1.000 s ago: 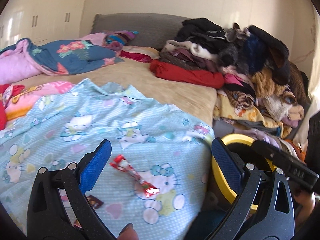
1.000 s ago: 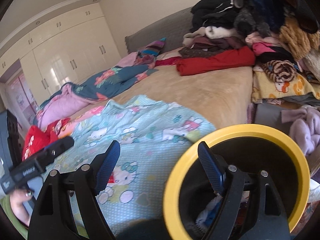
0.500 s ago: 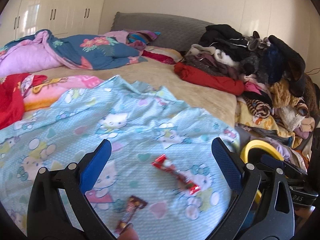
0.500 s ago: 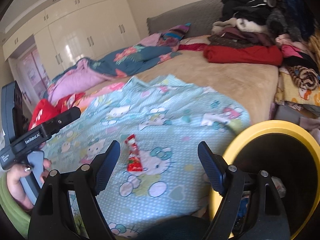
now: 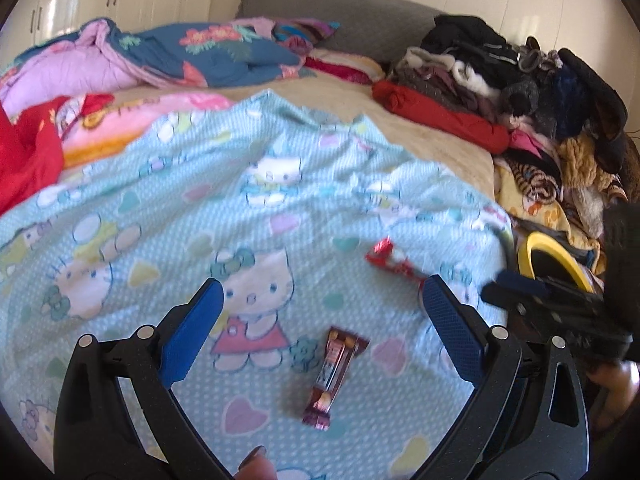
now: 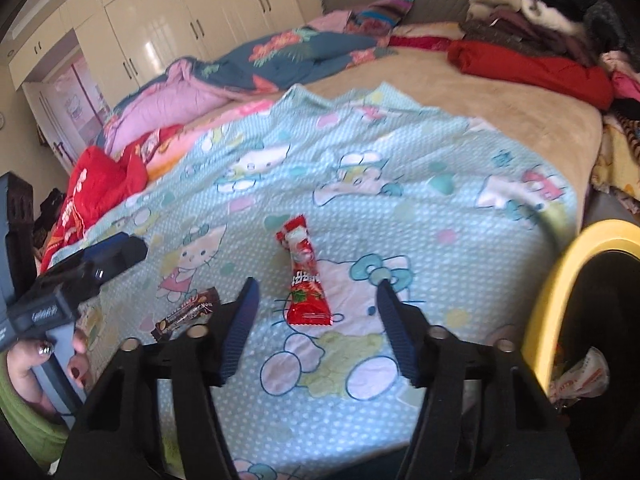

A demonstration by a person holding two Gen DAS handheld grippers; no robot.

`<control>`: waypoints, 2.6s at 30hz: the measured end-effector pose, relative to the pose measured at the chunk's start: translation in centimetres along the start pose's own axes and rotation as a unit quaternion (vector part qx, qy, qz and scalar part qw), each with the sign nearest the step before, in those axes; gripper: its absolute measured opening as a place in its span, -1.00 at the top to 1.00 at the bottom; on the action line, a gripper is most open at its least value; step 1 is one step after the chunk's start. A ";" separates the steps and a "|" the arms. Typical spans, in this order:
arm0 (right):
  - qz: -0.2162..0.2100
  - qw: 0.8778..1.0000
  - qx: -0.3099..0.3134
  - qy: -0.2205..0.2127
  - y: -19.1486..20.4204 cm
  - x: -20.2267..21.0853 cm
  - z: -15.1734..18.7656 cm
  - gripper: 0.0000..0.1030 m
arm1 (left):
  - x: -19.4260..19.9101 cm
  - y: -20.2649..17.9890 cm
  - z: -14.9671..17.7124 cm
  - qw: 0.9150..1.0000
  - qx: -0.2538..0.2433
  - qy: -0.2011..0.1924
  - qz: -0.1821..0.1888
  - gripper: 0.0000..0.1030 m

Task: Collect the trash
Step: 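Grasp the brown chocolate bar with the left gripper while the right grasps the red candy tube, then carry the chocolate bar and red candy tube over the bin with both grippers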

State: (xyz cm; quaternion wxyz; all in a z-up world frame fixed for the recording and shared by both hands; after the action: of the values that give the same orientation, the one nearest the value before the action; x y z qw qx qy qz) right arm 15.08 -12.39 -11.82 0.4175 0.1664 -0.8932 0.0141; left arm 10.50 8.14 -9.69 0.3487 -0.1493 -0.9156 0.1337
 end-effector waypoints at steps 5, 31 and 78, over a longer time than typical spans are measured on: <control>-0.006 0.999 0.006 0.037 1.1 -3.0 -0.1 0.21 | -1.2 0.8 1.7 0.999 0.008 0.043 0.029 -0.56; -0.006 0.998 -0.060 -0.021 -2.6 0.6 0.9 0.67 | -3.9 -0.5 3.6 0.992 -0.033 0.116 0.025 0.80; 0.053 0.981 -0.157 -0.096 -14.9 10.6 2.1 0.67 | -4.3 -17.3 -1.4 0.984 -0.128 0.044 0.116 0.80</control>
State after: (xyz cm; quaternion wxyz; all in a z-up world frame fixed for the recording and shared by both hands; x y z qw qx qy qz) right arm 11.80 -29.79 -6.96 0.3489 0.0519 -0.9280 -0.1200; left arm 11.43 -9.18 -5.20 0.3486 -0.3040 -0.8853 0.0481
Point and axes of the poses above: each gripper's, at about its wrist camera, not at the fingertips, and x roughly against the way its jaws point, y to its left, z to its underside, the point moved 2 cm from there along -x, roughly the way its jaws point, and after that the axes turned 14 degrees about z, right-handed, at the moved point
